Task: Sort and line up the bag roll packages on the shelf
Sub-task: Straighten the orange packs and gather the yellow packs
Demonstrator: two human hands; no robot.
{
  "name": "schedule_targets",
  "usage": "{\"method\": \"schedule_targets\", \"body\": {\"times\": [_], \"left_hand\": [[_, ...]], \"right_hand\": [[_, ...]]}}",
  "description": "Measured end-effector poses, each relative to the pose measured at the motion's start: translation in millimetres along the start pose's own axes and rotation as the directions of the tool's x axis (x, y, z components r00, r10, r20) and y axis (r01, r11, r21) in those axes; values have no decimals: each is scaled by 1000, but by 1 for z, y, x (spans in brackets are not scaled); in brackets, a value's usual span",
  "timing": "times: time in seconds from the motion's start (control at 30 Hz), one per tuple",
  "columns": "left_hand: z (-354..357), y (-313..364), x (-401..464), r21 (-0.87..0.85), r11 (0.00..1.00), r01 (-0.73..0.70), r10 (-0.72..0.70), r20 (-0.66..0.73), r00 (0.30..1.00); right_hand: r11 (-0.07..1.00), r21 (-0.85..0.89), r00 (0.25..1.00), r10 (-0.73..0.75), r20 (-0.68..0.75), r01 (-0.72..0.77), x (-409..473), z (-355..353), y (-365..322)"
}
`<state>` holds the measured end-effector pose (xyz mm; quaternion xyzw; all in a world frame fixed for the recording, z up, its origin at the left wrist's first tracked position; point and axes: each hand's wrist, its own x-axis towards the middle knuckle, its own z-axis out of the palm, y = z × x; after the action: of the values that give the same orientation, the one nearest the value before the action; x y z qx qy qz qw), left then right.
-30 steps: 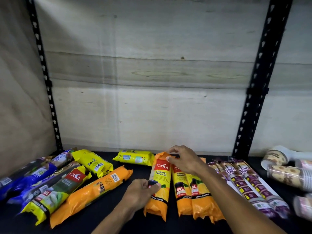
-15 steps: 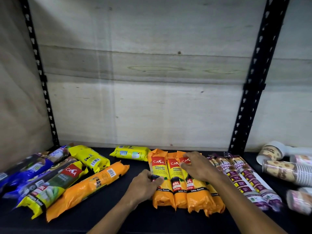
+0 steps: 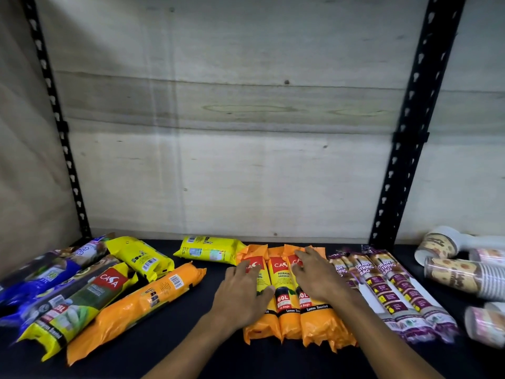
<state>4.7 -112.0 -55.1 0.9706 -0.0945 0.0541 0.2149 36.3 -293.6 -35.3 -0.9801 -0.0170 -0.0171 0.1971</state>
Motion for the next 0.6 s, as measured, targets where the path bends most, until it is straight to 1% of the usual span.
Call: {"method": "schedule_targets", "body": {"times": [0.03, 0.1, 0.27, 0.33, 0.4, 0.43, 0.5, 0.53, 0.6], "left_hand": [[3, 3, 0, 45, 999, -18, 17, 5, 1000], [8, 4, 1, 84, 996, -39, 37, 22, 999], [13, 1, 3, 47, 998, -37, 35, 54, 998], [6, 0, 2, 19, 999, -43, 41, 91, 995], [-6, -8, -2, 26, 998, -56, 54, 83, 995], [-14, -17, -6, 57, 997, -53, 51, 42, 998], [-30, -43, -14, 191, 982, 0, 11, -56, 998], [-39, -59, -19, 274, 960, 54, -32, -85, 996], [-56, -91, -29, 421, 892, 166, -136, -101, 986]], "right_hand": [[1000, -7, 1000, -5, -5, 5, 0, 1, 0], [1000, -14, 1000, -10, -12, 10, -1, 3, 1], [999, -37, 1000, -10, -22, 9, -1, 7, 3], [999, -45, 1000, -10, -18, 9, -2, 7, 2], [999, -43, 1000, -12, -11, 12, -3, 5, 1], [999, -47, 1000, -15, -6, 15, -3, 4, 1], [998, -55, 1000, -16, 0, 16, -4, 4, 1], [998, -54, 1000, -14, 1, 14, -4, 3, 1], [998, -59, 1000, -12, -2, 12, -4, 3, 1]]}}
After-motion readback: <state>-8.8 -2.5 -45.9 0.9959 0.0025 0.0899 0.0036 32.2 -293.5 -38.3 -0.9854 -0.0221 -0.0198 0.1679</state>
